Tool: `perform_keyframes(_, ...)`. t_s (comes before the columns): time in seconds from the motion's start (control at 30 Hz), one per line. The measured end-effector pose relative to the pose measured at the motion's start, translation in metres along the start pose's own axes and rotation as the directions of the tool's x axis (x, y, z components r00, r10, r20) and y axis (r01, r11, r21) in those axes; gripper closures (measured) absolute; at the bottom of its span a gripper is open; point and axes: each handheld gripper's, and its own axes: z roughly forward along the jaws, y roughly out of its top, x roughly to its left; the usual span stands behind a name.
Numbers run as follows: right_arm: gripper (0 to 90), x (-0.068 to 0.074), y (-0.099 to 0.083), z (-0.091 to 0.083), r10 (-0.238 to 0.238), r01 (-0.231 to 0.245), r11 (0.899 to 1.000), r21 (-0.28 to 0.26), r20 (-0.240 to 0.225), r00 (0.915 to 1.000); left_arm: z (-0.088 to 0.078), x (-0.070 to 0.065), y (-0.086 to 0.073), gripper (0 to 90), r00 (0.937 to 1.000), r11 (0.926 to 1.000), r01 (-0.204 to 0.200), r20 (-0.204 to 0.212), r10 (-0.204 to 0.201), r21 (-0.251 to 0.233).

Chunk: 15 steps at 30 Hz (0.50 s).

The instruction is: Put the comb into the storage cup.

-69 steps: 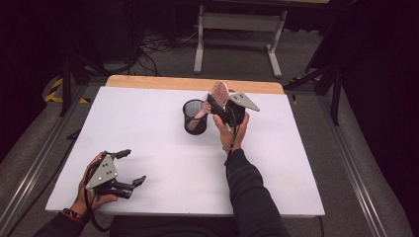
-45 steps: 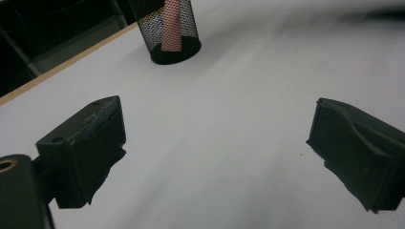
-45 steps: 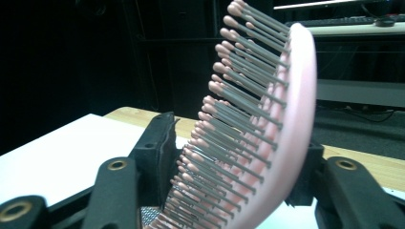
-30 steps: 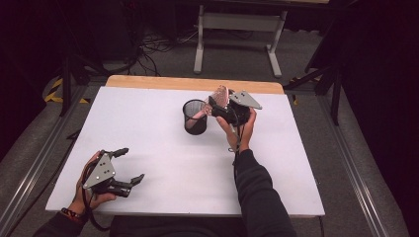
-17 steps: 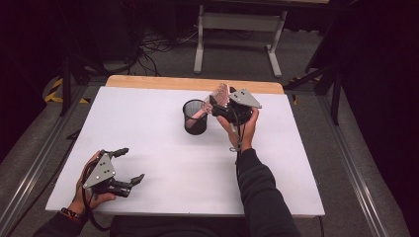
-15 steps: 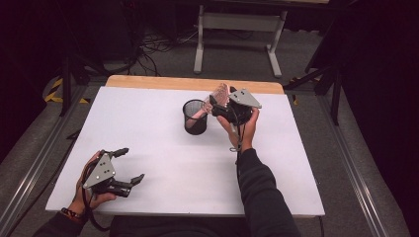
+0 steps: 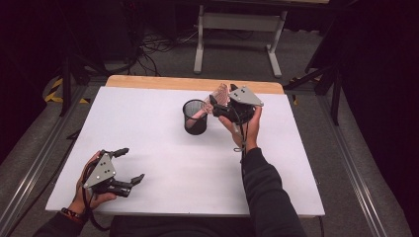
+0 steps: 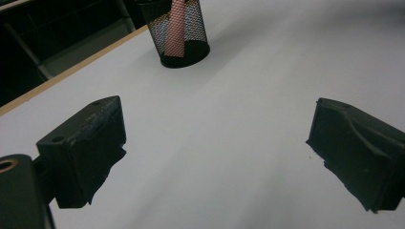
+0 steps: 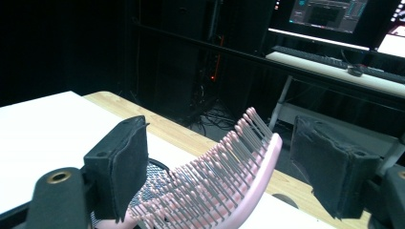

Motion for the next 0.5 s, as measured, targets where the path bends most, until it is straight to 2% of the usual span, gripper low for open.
perform_keyframes(0.3, 19.3, 0.002, 0.006, -0.008, -0.042, 0.042, 0.999, 0.001, -0.009, 0.9991, -0.001, 0.001, -0.001, 6.5, 1.0000, 1.0000, 0.003, -0.005, -0.003, 0.001)
perform_keyframes(0.4, 18.5, 0.002, 0.007, -0.009, -0.048, 0.048, 0.999, 0.002, -0.029, 0.9984, -0.001, 0.001, -0.001, 6.0, 0.9999, 0.9999, 0.008, -0.007, -0.008, -0.007)
perform_keyframes(0.43, 12.8, 0.004, 0.008, -0.011, -0.064, 0.064, 0.998, 0.006, -0.013, 0.9979, -0.001, 0.001, -0.001, 5.9, 0.9999, 0.9999, 0.012, -0.008, -0.012, -0.006)
perform_keyframes(0.5, 11.8, 0.005, 0.009, -0.012, -0.074, 0.074, 0.997, 0.009, -0.013, 0.9972, -0.001, 0.002, -0.001, 5.9, 0.9999, 0.9999, 0.014, -0.007, -0.014, -0.004)
